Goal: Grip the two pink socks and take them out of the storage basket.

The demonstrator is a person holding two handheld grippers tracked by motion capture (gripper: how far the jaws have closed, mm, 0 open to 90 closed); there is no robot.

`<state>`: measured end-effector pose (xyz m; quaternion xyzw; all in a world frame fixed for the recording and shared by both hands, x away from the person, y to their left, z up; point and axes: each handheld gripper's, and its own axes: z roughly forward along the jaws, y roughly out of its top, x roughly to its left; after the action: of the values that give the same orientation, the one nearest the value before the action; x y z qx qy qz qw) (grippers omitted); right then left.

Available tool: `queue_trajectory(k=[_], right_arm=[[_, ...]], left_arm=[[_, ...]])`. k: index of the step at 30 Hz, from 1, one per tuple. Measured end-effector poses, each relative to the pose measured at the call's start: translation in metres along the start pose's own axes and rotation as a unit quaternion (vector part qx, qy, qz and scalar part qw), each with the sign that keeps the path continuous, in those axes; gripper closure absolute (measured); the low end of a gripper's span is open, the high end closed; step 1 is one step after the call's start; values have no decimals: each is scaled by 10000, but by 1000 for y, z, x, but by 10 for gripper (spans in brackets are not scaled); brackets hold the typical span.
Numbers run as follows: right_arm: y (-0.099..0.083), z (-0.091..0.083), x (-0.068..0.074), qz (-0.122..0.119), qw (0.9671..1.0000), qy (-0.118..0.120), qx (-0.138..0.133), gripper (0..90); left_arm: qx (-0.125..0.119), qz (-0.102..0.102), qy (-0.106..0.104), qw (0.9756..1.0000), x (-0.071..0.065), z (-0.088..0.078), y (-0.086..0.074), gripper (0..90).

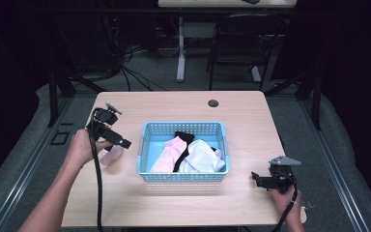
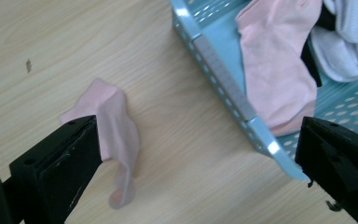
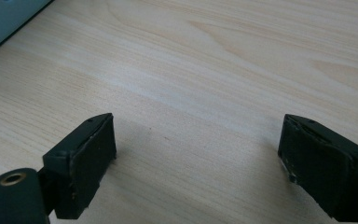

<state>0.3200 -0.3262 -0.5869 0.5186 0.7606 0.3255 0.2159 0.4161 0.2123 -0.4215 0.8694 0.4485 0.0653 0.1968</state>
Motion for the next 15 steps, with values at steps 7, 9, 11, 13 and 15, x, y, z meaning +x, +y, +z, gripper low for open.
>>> queue_trajectory(k=[7, 9, 11, 13, 15], right_arm=[[0, 0, 0, -13, 10000, -13, -9, 106], [0, 0, 0, -14, 10000, -12, -9, 106], [0, 0, 0, -15, 10000, -8, -12, 106], [0, 0, 0, -16, 10000, -8, -12, 106], [0, 0, 0, -11, 10000, -5, -16, 106]], left_arm=[[75, 325, -123, 9994, -33, 11, 21, 3], [55, 375, -236, 9990, -42, 18, 28, 3], [55, 464, -251, 9986, -46, 23, 31, 3], [82, 485, -263, 9984, -48, 24, 32, 3], [74, 562, -287, 9980, -52, 28, 35, 3]])
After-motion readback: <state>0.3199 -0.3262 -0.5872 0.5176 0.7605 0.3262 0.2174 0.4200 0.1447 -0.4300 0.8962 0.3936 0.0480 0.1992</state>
